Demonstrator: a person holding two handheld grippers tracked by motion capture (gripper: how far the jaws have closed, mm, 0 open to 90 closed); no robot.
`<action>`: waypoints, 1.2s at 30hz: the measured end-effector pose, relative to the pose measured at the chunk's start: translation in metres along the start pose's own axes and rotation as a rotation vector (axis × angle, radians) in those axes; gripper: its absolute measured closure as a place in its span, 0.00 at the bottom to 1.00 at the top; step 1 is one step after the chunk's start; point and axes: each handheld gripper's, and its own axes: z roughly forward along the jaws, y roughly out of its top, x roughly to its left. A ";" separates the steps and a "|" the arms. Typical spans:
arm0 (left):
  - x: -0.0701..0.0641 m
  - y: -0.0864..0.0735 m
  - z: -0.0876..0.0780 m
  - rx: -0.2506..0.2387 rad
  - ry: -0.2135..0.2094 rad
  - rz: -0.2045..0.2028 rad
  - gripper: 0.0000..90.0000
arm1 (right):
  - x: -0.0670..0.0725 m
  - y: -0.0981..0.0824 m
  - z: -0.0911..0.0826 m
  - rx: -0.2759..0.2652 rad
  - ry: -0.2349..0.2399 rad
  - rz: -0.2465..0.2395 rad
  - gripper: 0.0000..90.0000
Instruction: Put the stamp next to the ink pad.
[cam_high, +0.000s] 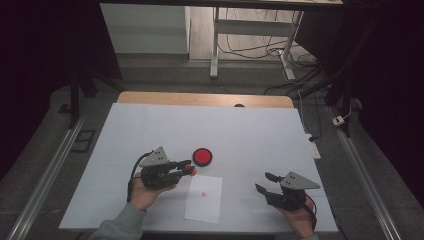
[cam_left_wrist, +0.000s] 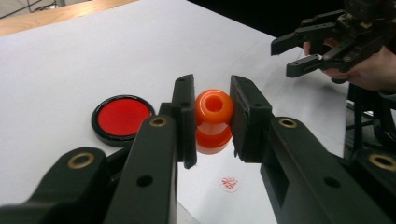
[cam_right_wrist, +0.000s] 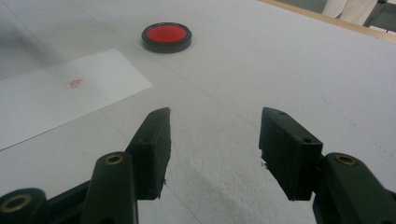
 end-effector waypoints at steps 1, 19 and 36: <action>0.001 0.000 0.000 0.003 0.004 -0.001 0.81 | 0.000 0.000 0.000 0.003 -0.001 0.000 0.48; 0.028 -0.003 0.022 0.099 0.083 -0.026 0.81 | -0.001 0.001 -0.001 0.000 0.005 0.011 0.48; 0.043 -0.011 0.044 0.199 0.166 -0.020 0.81 | -0.001 0.001 0.000 0.005 0.005 0.010 0.48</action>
